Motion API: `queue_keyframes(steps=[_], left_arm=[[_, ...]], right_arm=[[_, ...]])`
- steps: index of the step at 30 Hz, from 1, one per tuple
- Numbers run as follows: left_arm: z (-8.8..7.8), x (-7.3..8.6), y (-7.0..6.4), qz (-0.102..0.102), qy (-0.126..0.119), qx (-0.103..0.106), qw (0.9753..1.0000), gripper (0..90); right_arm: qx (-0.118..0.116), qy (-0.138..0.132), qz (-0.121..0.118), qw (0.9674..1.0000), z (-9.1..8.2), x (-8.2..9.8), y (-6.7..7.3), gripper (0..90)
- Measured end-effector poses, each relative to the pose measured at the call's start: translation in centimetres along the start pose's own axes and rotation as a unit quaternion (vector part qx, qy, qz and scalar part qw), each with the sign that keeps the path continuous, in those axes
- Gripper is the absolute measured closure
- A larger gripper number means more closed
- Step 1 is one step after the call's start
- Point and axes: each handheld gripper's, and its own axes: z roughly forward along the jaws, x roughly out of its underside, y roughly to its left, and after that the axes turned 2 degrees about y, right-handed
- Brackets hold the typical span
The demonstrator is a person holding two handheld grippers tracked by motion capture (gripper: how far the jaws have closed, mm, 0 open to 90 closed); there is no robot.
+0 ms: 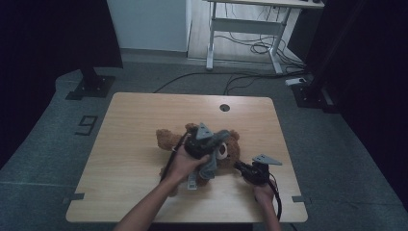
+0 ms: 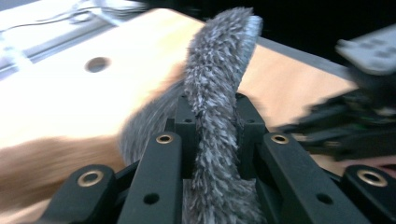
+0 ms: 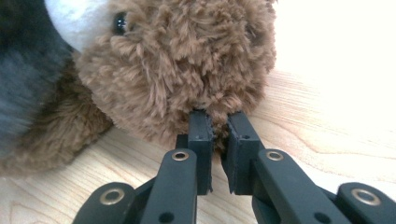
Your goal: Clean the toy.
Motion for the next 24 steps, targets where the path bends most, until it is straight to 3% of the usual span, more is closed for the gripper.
queue_keyframes(steps=[1,2,3,4,5,10,12,15,16,17,20,24], left_arm=[[-0.4,0.3,0.9,-0.012,0.007,-0.001,0.9999,75.4],[-0.8,1.1,2.4,-0.017,0.017,-0.025,0.9994,75.5],[-0.8,1.1,2.4,-0.017,0.017,-0.025,0.9994,75.6],[-1.1,2.0,3.8,-0.034,0.027,-0.034,0.9985,75.7],[-1.1,2.0,3.8,-0.034,0.027,-0.034,0.9985,75.7],[-2.6,4.8,7.7,-0.091,0.036,-0.049,0.9940,75.7],[-2.8,5.2,8.1,-0.098,0.036,-0.050,0.9933,75.7],[-3.5,6.1,8.8,-0.100,0.038,-0.068,0.9919,75.7],[-3.7,6.6,9.4,-0.110,0.040,-0.076,0.9902,75.7],[-3.7,6.6,9.4,-0.110,0.040,-0.076,0.9902,75.7],[-4.1,7.4,10.5,-0.127,0.049,-0.086,0.9870,75.7],[-4.4,7.2,10.7,-0.131,0.045,-0.085,0.9867,75.7]], right_arm=[[0.000,0.000,-0.001,1.0000,0.0,0.0,0.0,81.9],[0.000,0.000,0.000,1.0000,0.0,0.0,0.0,81.9],[0.000,0.000,0.000,1.0000,0.0,0.0,0.0,81.9],[0.000,-0.001,0.001,1.0000,0.0,0.0,0.0,81.9],[0.000,-0.001,0.001,1.0000,0.0,0.0,0.0,81.9],[0.001,-0.001,0.001,1.0000,0.0,0.0,0.1,81.9],[0.000,-0.001,0.000,1.0000,0.0,0.0,0.1,81.9],[0.000,-0.001,0.000,1.0000,0.0,0.0,0.1,81.9],[-0.001,-0.001,0.001,1.0000,0.0,0.0,0.1,81.9],[-0.001,-0.001,0.001,1.0000,0.0,0.0,0.1,81.9],[-0.002,-0.001,0.001,1.0000,0.0,0.0,0.2,81.9],[-0.001,-0.002,0.002,1.0000,0.0,0.0,0.2,81.9]])
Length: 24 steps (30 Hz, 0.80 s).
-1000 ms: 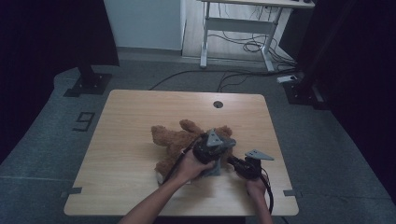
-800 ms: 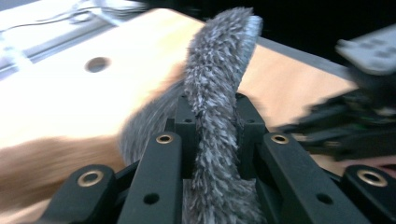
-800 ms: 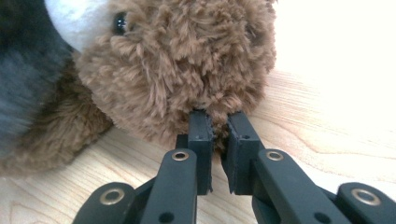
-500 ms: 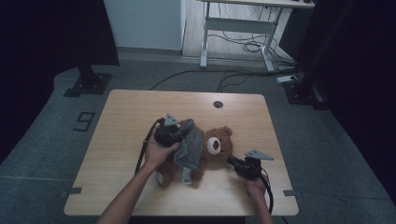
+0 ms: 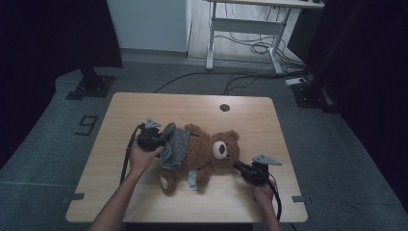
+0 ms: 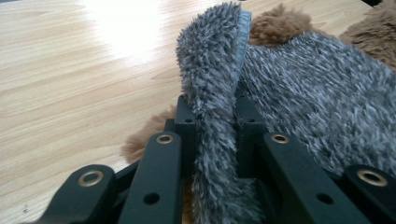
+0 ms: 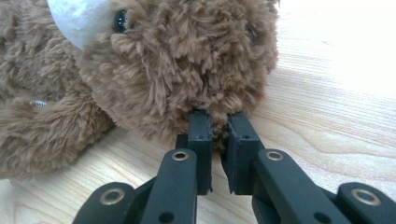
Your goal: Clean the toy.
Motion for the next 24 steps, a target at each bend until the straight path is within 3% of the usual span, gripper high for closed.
queue_keyframes(steps=[4,5,6,7,8,9,10,11,13,14,16,17,18,19,22,24], left_arm=[[-1.2,-1.7,-1.4,0.010,-0.032,0.017,0.9993,76.2],[-1.4,-2.2,-2.1,0.014,-0.039,0.023,0.9989,76.2],[-1.5,-3.1,-3.8,0.030,-0.046,0.035,0.9979,76.2],[-1.5,-3.1,-3.8,0.030,-0.046,0.035,0.9979,76.2],[-1.3,-3.8,-5.6,0.049,-0.049,0.050,0.9964,76.2],[-1.3,-3.8,-5.6,0.049,-0.049,0.050,0.9964,76.1],[-0.8,-4.5,-7.5,0.067,-0.051,0.061,0.9946,76.1],[-0.8,-4.5,-7.5,0.067,-0.051,0.061,0.9946,76.0],[0.1,-5.1,-9.2,0.080,-0.048,0.073,0.9930,76.0],[1.3,-5.7,-10.7,0.093,-0.040,0.079,0.9918,76.0],[2.0,-6.0,-11.4,0.095,-0.034,0.082,0.9915,76.0],[3.4,-6.5,-12.4,0.098,-0.020,0.088,0.9911,76.0],[3.4,-6.5,-12.4,0.098,-0.020,0.088,0.9911,75.9],[4.8,-6.5,-13.0,0.102,-0.002,0.083,0.9913,75.9],[6.0,-6.2,-13.3,0.102,0.014,0.078,0.9917,75.8],[6.3,-5.7,-13.0,0.099,0.014,0.072,0.9924,76.0]], right_arm=[[0.005,0.002,0.000,1.0000,0.0,0.0,0.0,81.9],[0.005,0.002,0.000,1.0000,0.0,0.0,0.0,81.9],[0.005,0.001,0.000,1.0000,0.1,0.0,0.0,81.9],[0.005,0.001,0.000,1.0000,0.1,0.0,0.0,81.9],[0.006,0.001,0.001,1.0000,0.1,0.0,0.1,81.9],[0.006,0.001,0.001,1.0000,0.1,0.0,0.1,81.9],[0.006,0.002,0.000,1.0000,0.0,0.0,0.1,81.9],[0.006,0.002,0.000,1.0000,0.0,0.0,0.1,81.9],[0.007,0.001,0.001,1.0000,0.0,0.0,0.1,81.9],[0.007,0.001,0.000,1.0000,0.0,0.0,0.1,81.9],[0.007,0.001,0.001,1.0000,0.0,0.0,0.1,81.9],[0.007,0.001,0.001,1.0000,0.0,0.0,0.1,81.9],[0.007,0.001,0.000,1.0000,0.0,0.0,0.1,81.8],[0.007,0.001,0.001,1.0000,0.0,0.0,0.1,81.8],[0.007,0.000,0.001,1.0000,0.0,0.0,0.1,81.8],[0.005,-0.001,0.003,1.0000,0.0,0.0,0.0,81.8]])
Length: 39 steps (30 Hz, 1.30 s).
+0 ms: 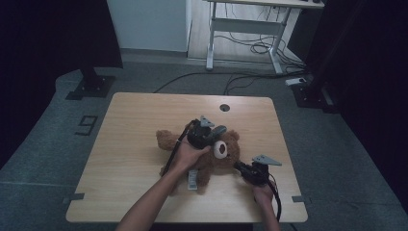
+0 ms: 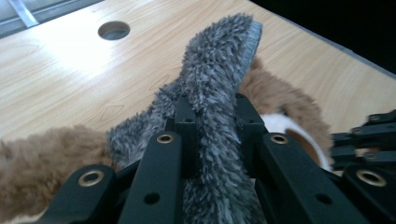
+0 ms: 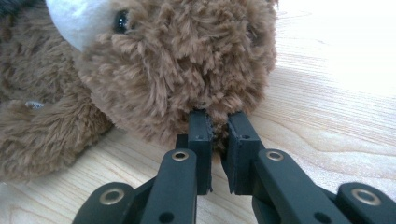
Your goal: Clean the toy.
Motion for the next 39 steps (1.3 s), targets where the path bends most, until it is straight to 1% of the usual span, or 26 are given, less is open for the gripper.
queue_keyframes(steps=[3,4,5,6,7,8,9,10,11,13,15,19,20,21,22,23,24,26,29,31,33,34,36,37,38,39], left_arm=[[-0.8,0.4,0.7,-0.009,-0.008,-0.008,0.9999,75.8],[-1.8,0.7,1.4,-0.015,-0.015,-0.017,0.9996,75.6],[-1.8,0.7,1.4,-0.015,-0.015,-0.017,0.9996,75.5],[-2.4,0.8,1.9,-0.021,-0.017,-0.021,0.9994,75.5],[-3.8,1.2,2.8,-0.029,-0.023,-0.029,0.9989,75.4],[-3.8,1.2,2.8,-0.029,-0.023,-0.029,0.9989,75.4],[-4.4,1.5,3.3,-0.029,-0.025,-0.037,0.9986,75.4],[-5.8,2.3,4.4,-0.034,-0.026,-0.054,0.9976,75.5],[-5.8,2.3,4.4,-0.034,-0.026,-0.054,0.9976,75.5],[-6.9,3.4,5.6,-0.048,-0.025,-0.064,0.9965,75.5],[-7.8,4.9,6.9,-0.069,-0.027,-0.067,0.9950,75.5],[-8.6,7.6,9.0,-0.096,-0.014,-0.076,0.9924,75.4],[-8.9,8.8,9.9,-0.107,-0.009,-0.083,0.9907,75.3],[-8.9,8.8,9.9,-0.107,-0.009,-0.083,0.9907,75.4],[-9.1,9.7,10.8,-0.119,-0.006,-0.085,0.9893,75.4],[-9.2,10.1,11.1,-0.125,-0.005,-0.085,0.9885,75.4],[-9.2,10.1,11.1,-0.125,-0.005,-0.085,0.9885,75.4],[-9.5,10.7,11.5,-0.132,-0.005,-0.089,0.9873,75.4],[-9.7,11.3,11.8,-0.138,-0.004,-0.086,0.9867,75.5],[-10.0,11.3,11.7,-0.141,-0.009,-0.083,0.9865,75.7],[-10.6,10.4,11.0,-0.134,-0.025,-0.074,0.9879,75.8],[-10.6,10.4,11.0,-0.134,-0.025,-0.074,0.9879,75.7],[-10.9,9.2,10.0,-0.120,-0.035,-0.068,0.9899,75.7],[-11.0,8.0,8.9,-0.104,-0.047,-0.059,0.9917,75.8],[-11.0,8.0,8.9,-0.104,-0.047,-0.059,0.9917,75.8],[-11.1,7.3,8.4,-0.096,-0.054,-0.055,0.9924,75.8]], right_arm=[[0.001,0.001,-0.002,1.0000,0.0,0.0,0.1,81.8],[0.002,0.002,-0.002,1.0000,0.0,0.0,0.1,81.9],[0.002,0.002,-0.002,1.0000,0.0,0.0,0.1,81.9],[0.003,0.002,-0.003,1.0000,0.0,0.0,0.1,81.8],[0.004,0.005,-0.003,1.0000,0.0,0.0,0.1,81.9],[0.004,0.005,-0.003,1.0000,0.0,0.0,0.1,81.9],[0.004,0.006,-0.002,1.0000,0.0,0.0,0.1,81.9],[0.004,0.007,-0.001,1.0000,0.0,0.0,0.1,81.9],[0.004,0.007,-0.001,1.0000,0.0,0.0,0.1,81.9],[0.004,0.008,-0.001,1.0000,0.0,0.0,0.1,81.9],[0.005,0.008,-0.001,1.0000,0.0,0.0,0.1,81.9],[0.005,0.009,0.000,0.9999,0.0,0.0,0.1,81.8],[0.005,0.008,0.000,1.0000,0.0,0.0,0.2,81.8],[0.005,0.008,0.000,1.0000,0.0,0.0,0.2,81.8],[0.005,0.006,0.001,1.0000,0.0,0.0,0.2,81.8],[0.004,0.006,0.001,1.0000,0.0,0.1,0.2,81.8],[0.004,0.006,0.001,1.0000,0.0,0.1,0.2,81.8],[0.003,0.006,0.001,1.0000,0.0,0.1,0.2,81.8],[0.003,0.006,0.001,1.0000,0.0,0.0,0.2,81.8],[0.004,0.006,0.001,1.0000,0.0,0.0,0.2,81.8],[0.005,0.008,0.000,1.0000,0.0,0.0,0.2,81.8],[0.005,0.008,0.000,1.0000,0.0,0.0,0.2,81.8],[0.004,0.008,0.001,1.0000,0.0,0.0,0.2,81.8],[0.004,0.008,0.002,1.0000,0.0,0.0,0.2,81.8],[0.004,0.008,0.001,1.0000,0.0,0.0,0.2,81.8],[0.004,0.008,0.001,1.0000,0.0,0.0,0.2,81.8]])
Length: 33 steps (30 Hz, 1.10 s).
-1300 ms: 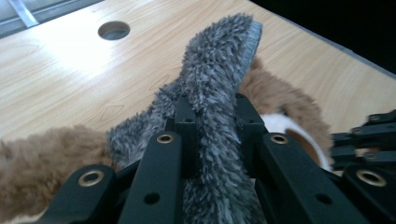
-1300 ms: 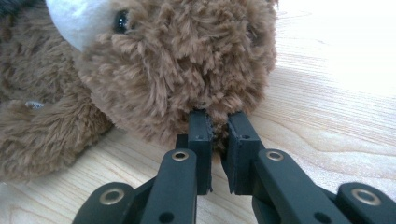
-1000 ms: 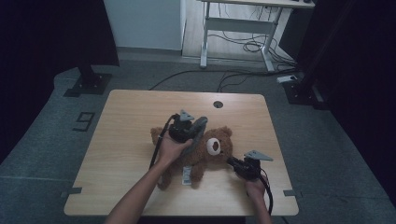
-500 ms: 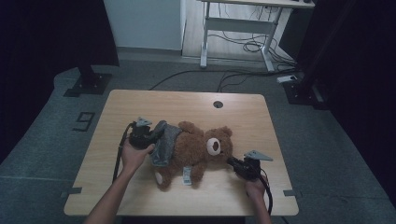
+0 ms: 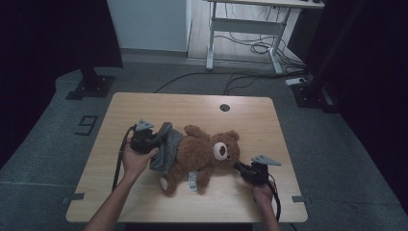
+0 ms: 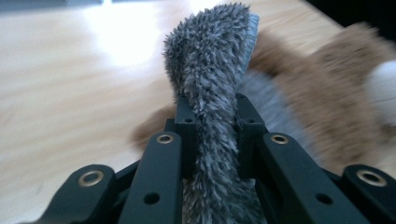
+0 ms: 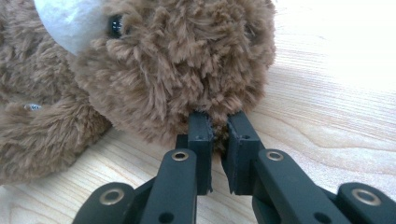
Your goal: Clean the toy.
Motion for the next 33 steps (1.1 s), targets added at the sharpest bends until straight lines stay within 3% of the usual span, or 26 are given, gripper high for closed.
queue_keyframes(steps=[1,2,3,5,8,9,10,12,15,20,24,26,27,31,33], left_arm=[[0.1,-1.0,-1.4,0.010,-0.022,0.016,0.9996,75.9],[0.1,-1.0,-1.4,0.010,-0.022,0.016,0.9996,76.0],[0.5,-1.8,-2.7,0.018,-0.031,0.031,0.9989,76.0],[0.9,-2.2,-3.5,0.024,-0.033,0.037,0.9985,76.0],[2.4,-3.0,-5.6,0.051,-0.020,0.046,0.9974,76.0],[3.8,-3.2,-6.6,0.072,-0.001,0.040,0.9966,75.9],[3.8,-3.2,-6.6,0.072,-0.001,0.040,0.9966,75.8],[5.2,-3.0,-7.1,0.069,0.021,0.045,0.9964,75.8],[6.7,-1.8,-7.5,0.072,0.032,0.043,0.9960,76.4],[6.7,-1.1,-7.6,0.074,0.032,0.046,0.9957,77.2],[6.5,-0.5,-7.6,0.067,0.029,0.059,0.9956,77.5],[6.3,-0.1,-7.5,0.059,0.021,0.066,0.9959,77.5],[6.1,0.1,-7.5,0.055,0.017,0.070,0.9959,77.6],[5.7,1.2,-7.6,0.048,0.002,0.084,0.9953,77.6],[5.4,1.7,-7.7,0.044,-0.007,0.090,0.9950,77.7]], right_arm=[[0.000,0.000,0.000,1.0000,0.0,0.0,0.0,81.8],[0.000,0.000,0.000,1.0000,0.0,0.0,0.0,81.8],[-0.001,0.000,0.001,1.0000,0.0,0.0,0.0,81.7],[-0.001,0.000,0.000,1.0000,0.0,0.0,0.0,81.6],[-0.003,0.002,0.000,1.0000,0.0,0.0,-0.1,81.4],[-0.004,0.001,0.000,1.0000,0.0,0.0,-0.1,81.0],[-0.005,0.000,0.000,1.0000,0.0,0.0,-0.2,80.7],[-0.006,0.000,-0.001,1.0000,-0.1,0.0,-0.2,80.5],[-0.007,-0.003,-0.003,1.0000,-0.1,0.0,-0.4,73.9],[-0.009,-0.009,-0.004,0.9999,-0.7,-0.2,-0.6,62.3],[-0.013,-0.052,0.010,0.9985,-2.3,-1.1,-0.9,47.5],[-0.013,-0.058,0.010,0.9982,-2.5,-1.3,-0.8,45.0],[-0.014,-0.066,0.005,0.9977,-2.7,-1.9,-0.7,39.3],[-0.012,-0.068,0.003,0.9976,-2.7,-2.8,-0.5,32.5],[-0.016,-0.051,-0.004,0.9986,-2.0,-4.0,-0.2,24.8]])
